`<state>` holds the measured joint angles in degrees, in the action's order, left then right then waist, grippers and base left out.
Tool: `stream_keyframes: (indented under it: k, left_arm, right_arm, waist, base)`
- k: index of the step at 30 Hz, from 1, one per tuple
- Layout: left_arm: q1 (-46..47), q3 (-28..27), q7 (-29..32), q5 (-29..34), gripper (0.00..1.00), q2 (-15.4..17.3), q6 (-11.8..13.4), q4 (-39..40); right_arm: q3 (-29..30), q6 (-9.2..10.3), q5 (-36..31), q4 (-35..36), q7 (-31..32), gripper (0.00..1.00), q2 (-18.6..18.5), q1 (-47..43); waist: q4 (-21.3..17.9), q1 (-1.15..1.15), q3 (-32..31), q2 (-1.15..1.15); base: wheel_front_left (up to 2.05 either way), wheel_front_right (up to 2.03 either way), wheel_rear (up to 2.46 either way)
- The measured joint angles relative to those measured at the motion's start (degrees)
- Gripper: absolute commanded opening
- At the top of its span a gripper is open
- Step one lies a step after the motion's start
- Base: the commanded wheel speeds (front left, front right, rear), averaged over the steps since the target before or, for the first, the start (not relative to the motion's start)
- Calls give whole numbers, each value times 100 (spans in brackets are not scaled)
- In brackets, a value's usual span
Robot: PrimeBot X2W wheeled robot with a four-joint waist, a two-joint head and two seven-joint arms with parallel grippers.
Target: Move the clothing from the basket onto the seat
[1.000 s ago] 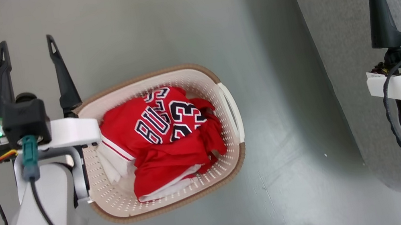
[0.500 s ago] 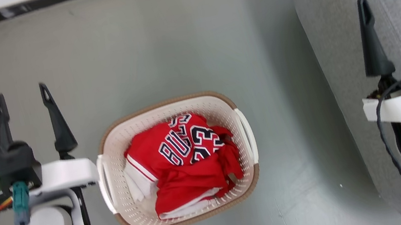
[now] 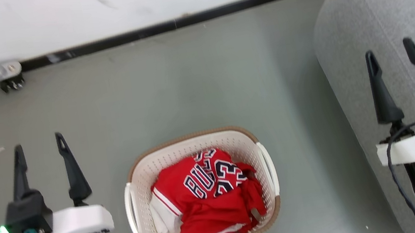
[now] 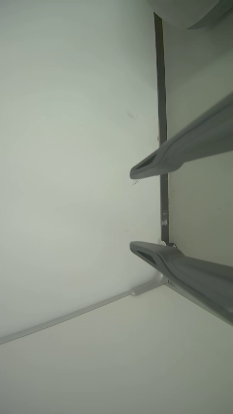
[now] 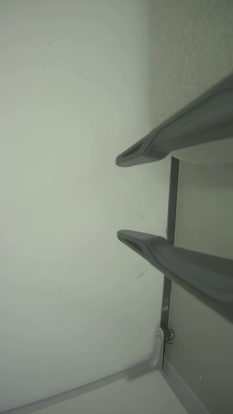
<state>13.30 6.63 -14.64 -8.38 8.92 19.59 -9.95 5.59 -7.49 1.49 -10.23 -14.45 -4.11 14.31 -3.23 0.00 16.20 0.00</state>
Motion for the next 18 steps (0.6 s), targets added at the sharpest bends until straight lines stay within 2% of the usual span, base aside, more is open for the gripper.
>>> stream_keyframes:
  k: [18]
  left_arm:
    - [-985,12,1,-59,100,-7,-153,36]
  right_arm:
    - [45,0,-136,-241,27,100,55,-886]
  waist:
    - [179,0,-1038,0]
  base:
    - [0,0,0]
